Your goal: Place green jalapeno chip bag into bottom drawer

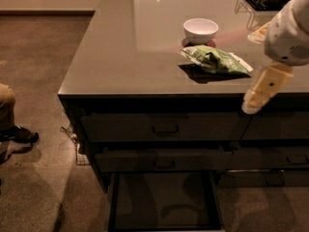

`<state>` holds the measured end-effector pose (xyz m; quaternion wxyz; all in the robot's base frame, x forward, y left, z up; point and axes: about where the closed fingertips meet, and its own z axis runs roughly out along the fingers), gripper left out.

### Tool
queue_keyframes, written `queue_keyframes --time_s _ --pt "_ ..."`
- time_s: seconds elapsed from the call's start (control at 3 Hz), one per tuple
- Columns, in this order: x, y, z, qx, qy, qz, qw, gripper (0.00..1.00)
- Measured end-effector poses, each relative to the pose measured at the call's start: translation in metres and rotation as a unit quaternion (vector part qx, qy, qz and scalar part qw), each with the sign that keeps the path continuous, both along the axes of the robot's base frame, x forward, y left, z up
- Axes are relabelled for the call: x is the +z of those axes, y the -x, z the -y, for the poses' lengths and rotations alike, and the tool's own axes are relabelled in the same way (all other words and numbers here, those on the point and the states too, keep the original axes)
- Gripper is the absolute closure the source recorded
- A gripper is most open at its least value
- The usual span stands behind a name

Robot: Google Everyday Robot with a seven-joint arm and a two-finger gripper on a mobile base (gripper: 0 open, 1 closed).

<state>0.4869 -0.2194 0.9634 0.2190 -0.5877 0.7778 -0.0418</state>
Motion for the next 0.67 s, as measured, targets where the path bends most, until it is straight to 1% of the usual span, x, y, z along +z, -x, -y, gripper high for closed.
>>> queue_keyframes --time_s 0.33,0.67 --pt "-0.023 -0.053 0.004 -0.006 -0.031 0.035 0.9989 0.00" --pt "-0.040 -0.109 -0.002 -0.016 -0.067 0.068 0.9953 0.00"
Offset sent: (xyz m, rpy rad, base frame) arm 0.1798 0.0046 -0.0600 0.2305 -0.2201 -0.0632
